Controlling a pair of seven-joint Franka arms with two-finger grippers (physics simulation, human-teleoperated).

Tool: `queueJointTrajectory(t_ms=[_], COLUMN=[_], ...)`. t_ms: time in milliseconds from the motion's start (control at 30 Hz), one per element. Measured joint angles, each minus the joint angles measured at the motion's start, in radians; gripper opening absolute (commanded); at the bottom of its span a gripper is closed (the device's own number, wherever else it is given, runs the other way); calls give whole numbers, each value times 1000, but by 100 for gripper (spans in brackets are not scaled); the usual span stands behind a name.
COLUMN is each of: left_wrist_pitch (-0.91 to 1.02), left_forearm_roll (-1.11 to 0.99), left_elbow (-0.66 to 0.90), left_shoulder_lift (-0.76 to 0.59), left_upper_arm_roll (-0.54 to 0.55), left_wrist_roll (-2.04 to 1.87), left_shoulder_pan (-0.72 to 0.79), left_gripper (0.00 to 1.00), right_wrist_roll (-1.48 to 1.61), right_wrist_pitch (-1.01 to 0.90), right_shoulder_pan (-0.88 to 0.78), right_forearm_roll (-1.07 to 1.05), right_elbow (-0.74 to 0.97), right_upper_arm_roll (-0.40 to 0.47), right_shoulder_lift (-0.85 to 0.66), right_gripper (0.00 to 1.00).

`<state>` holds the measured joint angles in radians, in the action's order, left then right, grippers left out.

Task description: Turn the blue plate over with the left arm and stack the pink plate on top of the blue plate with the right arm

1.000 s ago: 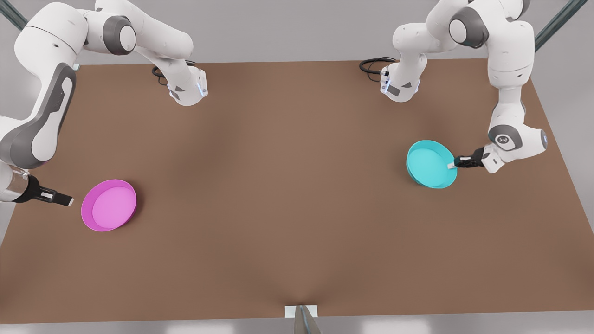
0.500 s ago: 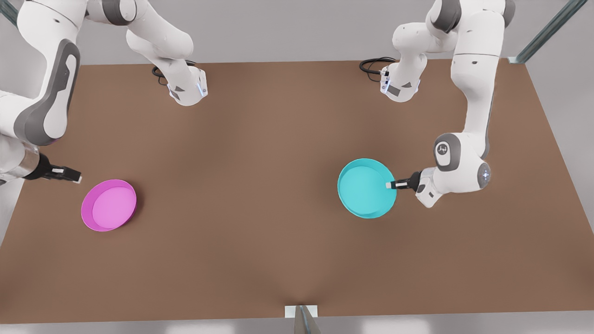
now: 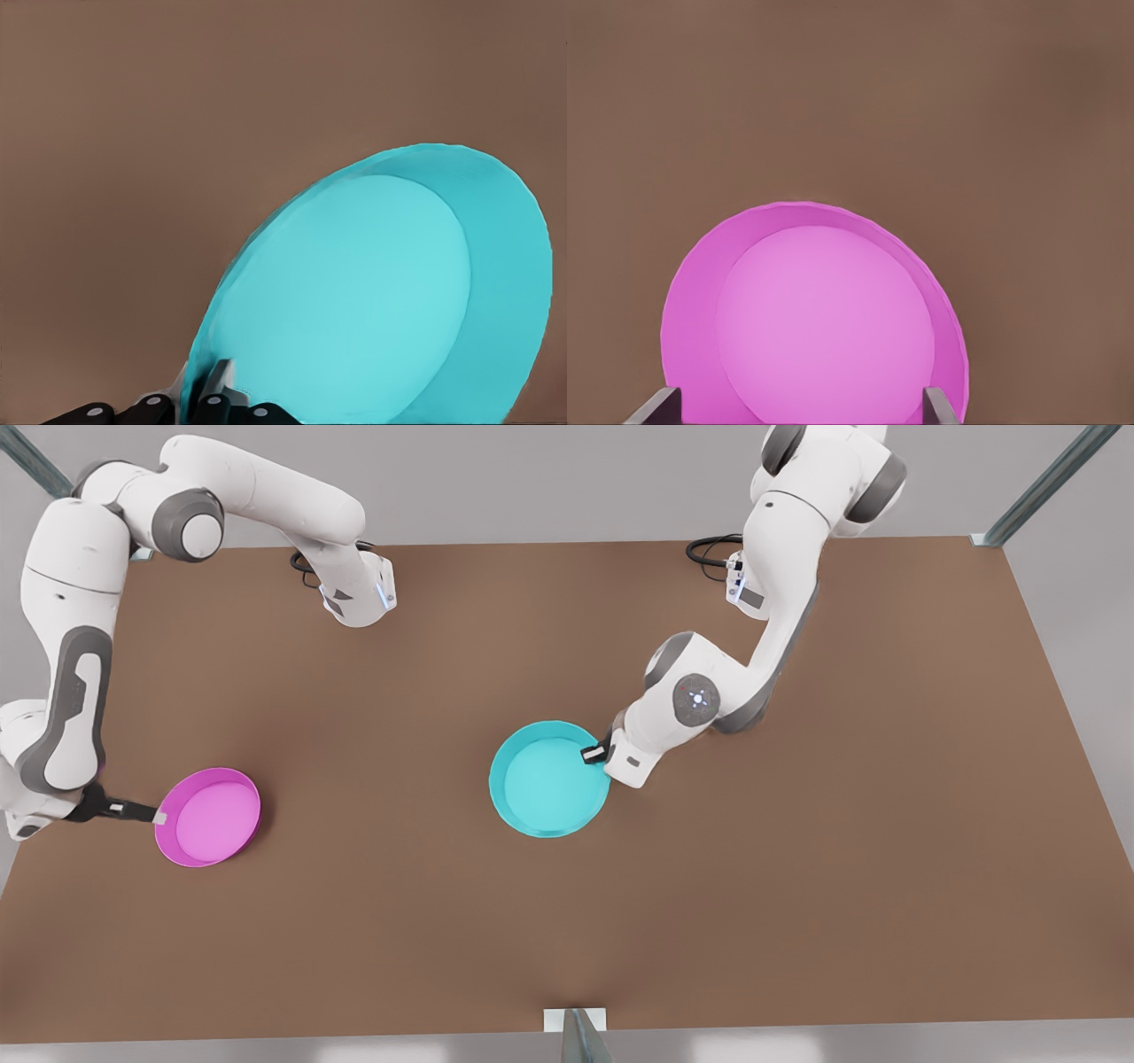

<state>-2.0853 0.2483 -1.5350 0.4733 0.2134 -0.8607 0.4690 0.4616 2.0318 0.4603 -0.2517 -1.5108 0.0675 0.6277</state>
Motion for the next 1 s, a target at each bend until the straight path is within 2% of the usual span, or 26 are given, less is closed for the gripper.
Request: queueJointTrajectory(t_ms=[100,167,267,433,567,700,800,900,933,1000], left_wrist_pitch=[149,175,214,343,434,505,613,709,736,796], left_forearm_roll=[-179,-307,-512,-864,-1184,-1491,-1704,-1886,-1931,-2006], left_elbow=[173,191,237,248,248,246,235,228,228,230], left_shoulder_lift=[95,98,99,118,122,186,273,329,340,403], left_upper_arm_roll=[-3,-8,-9,-14,-13,-13,-18,-19,-29,-122], left_wrist_roll=[-68,-83,-144,-249,-245,-212,-192,-193,-196,-202], left_shoulder_pan=[79,121,164,265,331,408,446,467,485,555], left_gripper=[21,21,21,21,21,21,21,21,21,21], right_wrist_roll=[274,351,370,392,380,375,270,291,288,287], right_wrist_pitch=[4,-30,-133,-119,-155,-145,-142,-145,-140,-136], right_shoulder_pan=[49,122,132,135,155,167,173,154,151,140], right_forearm_roll=[-93,-137,-129,-52,-57,-159,-150,-116,-89,-87], right_elbow=[-4,12,33,91,156,161,152,154,149,156], right_upper_arm_roll=[-1,-33,-30,-26,-28,-32,-29,-28,-29,-30], right_shoulder_lift=[49,110,142,146,205,213,213,214,216,231], right_gripper=[100,100,100,100,100,100,100,100,100,100])
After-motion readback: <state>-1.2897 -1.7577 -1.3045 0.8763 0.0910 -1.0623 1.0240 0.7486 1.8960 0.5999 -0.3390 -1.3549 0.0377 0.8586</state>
